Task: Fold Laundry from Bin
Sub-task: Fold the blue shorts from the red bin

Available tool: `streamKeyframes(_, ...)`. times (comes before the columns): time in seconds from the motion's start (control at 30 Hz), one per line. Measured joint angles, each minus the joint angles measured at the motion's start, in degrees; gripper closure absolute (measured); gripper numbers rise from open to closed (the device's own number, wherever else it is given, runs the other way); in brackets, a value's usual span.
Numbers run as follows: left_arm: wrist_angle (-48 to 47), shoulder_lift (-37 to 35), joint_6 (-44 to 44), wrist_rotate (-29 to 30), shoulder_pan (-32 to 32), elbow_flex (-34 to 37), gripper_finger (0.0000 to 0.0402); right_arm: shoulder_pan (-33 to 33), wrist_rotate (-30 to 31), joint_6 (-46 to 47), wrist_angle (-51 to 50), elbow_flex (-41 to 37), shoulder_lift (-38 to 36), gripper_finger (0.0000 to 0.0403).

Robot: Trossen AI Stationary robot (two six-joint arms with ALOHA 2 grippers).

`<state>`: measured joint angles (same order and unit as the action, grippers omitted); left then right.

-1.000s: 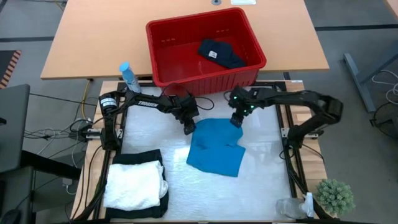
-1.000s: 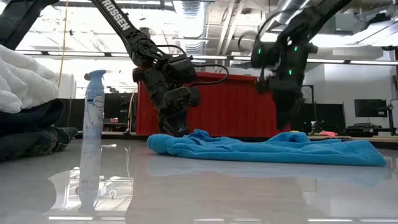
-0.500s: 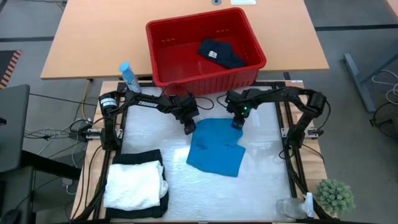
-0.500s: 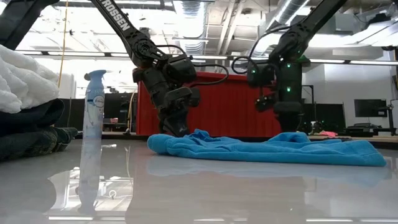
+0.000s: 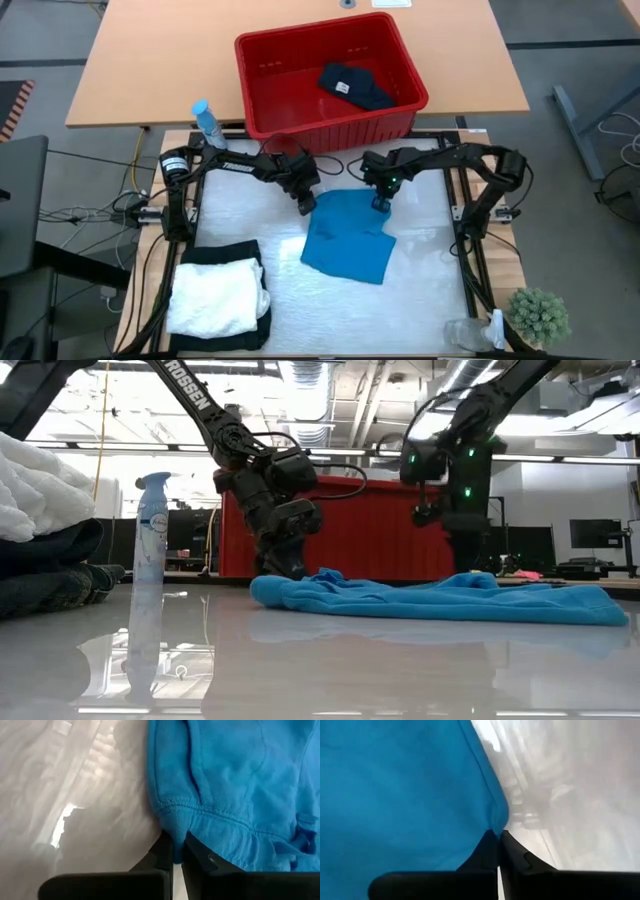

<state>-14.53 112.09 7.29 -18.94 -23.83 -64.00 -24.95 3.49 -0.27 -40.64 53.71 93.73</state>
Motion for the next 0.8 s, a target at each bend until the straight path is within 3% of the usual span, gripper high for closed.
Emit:
streamKeyframes(0.33, -2.52, 0.43, 0.53, 1.11, 0.00, -4.87, 0.0399, 1.58, 0.04, 5.14, -1.25, 0.11, -6.42, 0.0381)
streamKeyframes(0.6, -13.33, 0.46, -5.83, 5.25, -0.04, -11.52, 0.0399, 6.13, 1.09, 10.08, -2.86, 0.13, -10.42, 0.0381)
streamKeyframes(0.8, -15.21, 0.33, -6.81, 5.49, 0.75, -13.73, 0.0399, 11.06, 1.36, 15.15, -3.34, 0.63, -14.62, 0.0381)
